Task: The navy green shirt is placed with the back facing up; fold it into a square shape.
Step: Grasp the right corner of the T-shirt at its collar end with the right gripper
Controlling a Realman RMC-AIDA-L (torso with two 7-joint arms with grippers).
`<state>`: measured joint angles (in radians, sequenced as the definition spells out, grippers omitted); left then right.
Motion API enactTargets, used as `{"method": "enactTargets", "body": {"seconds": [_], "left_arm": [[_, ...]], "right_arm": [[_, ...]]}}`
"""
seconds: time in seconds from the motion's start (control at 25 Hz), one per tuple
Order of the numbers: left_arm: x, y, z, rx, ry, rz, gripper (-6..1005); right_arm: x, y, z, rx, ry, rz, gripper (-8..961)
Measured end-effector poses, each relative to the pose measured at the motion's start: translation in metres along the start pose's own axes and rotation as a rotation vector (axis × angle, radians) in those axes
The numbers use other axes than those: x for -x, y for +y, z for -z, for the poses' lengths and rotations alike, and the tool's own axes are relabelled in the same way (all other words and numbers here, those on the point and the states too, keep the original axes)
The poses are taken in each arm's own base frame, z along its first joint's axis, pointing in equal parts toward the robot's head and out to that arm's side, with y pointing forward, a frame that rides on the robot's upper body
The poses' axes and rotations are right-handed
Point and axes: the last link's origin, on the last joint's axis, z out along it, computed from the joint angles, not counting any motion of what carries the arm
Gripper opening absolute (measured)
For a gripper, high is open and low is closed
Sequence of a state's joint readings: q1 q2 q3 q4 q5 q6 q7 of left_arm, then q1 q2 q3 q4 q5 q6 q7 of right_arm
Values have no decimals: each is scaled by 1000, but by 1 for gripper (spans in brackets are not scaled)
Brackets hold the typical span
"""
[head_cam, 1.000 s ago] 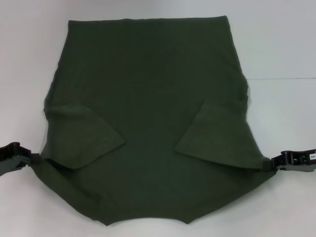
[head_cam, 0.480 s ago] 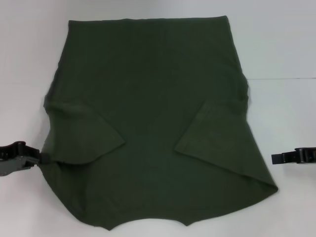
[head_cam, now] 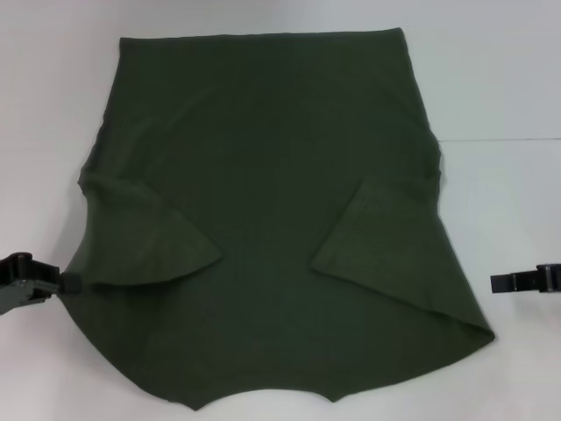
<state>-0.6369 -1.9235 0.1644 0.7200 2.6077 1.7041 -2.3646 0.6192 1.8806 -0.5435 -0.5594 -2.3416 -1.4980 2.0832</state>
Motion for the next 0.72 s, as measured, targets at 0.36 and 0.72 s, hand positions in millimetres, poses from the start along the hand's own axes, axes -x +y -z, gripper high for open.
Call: {"method": "enactTargets", "body": {"seconds": [0.36,0.72], "left_arm": [[-4,-8,-1,-42,43,19,37],[-3,-12,-3,-61,55,21,36]], "right_arm": [[3,-6,-5,-92,74,-190,183],[2,-6,-11,-122,116,-232,401]]}}
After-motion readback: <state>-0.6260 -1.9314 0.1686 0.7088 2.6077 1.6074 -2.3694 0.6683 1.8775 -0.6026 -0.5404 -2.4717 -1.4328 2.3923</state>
